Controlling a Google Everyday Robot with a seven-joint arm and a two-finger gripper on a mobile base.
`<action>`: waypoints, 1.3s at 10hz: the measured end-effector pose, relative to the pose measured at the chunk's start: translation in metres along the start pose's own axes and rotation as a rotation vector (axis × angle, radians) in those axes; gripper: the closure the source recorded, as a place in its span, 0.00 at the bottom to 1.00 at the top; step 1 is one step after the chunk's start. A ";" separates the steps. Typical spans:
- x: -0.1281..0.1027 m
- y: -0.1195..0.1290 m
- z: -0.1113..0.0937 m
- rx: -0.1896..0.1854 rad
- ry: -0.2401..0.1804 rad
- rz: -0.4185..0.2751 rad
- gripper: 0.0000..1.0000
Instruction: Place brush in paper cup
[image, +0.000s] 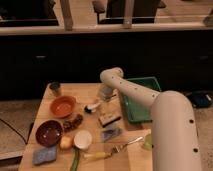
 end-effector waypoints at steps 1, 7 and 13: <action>-0.001 0.000 0.001 -0.002 0.000 -0.001 0.20; 0.000 0.000 0.002 -0.005 -0.001 -0.001 0.20; 0.000 -0.001 0.002 -0.008 -0.001 -0.004 0.20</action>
